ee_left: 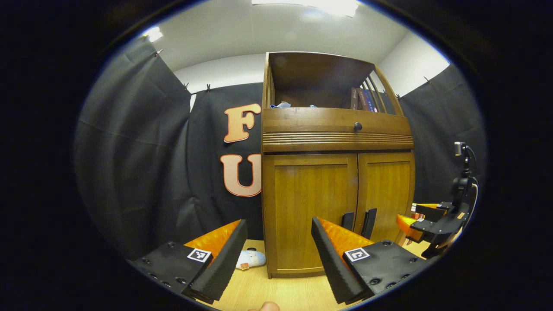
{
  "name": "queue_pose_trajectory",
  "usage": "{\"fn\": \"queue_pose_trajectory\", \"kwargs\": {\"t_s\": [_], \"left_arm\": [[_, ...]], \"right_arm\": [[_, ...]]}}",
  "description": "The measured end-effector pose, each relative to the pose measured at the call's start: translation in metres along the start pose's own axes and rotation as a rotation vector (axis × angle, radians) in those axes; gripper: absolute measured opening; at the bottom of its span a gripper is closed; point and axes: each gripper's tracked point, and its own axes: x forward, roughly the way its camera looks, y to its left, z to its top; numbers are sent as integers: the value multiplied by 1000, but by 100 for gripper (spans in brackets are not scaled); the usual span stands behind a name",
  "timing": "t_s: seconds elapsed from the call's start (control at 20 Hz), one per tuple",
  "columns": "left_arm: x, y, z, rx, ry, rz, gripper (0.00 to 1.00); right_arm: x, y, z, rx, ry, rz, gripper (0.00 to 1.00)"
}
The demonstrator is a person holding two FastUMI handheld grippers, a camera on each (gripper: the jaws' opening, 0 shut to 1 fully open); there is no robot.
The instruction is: Open the right door of the double-door shoe cabinet with the right hand, and open the left door with the left hand.
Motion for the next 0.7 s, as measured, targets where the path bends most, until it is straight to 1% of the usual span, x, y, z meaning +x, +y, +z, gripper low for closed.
{"fn": "queue_pose_trajectory", "kwargs": {"t_s": [0.15, 0.2, 0.25, 0.3, 0.35, 0.45, 0.55, 0.7], "left_arm": [[-3, 3, -2, 5, -4, -1, 99], [-4, 4, -2, 5, -5, -3, 96], [-5, 4, -2, 5, -5, -7, 96], [-6, 4, -4, 5, -4, -9, 99], [-7, 5, -5, 5, -3, -11, 99], [-8, 8, -6, 4, 0, -12, 99], [-6, 11, -8, -2, 4, -6, 99], [-4, 15, -17, -17, 26, -8, 99]], "right_arm": [[19, 14, -17, 2, 23, 10, 94], [27, 16, -22, 0, 31, 8, 94], [34, 20, -28, 3, 35, 12, 94], [41, 23, -34, 9, 43, 15, 100], [48, 26, -41, 16, 53, 20, 94], [61, 32, -51, 22, 63, 25, 93], [72, 38, -59, 17, 73, 25, 90], [87, 47, -69, 25, 86, 30, 82]]}}
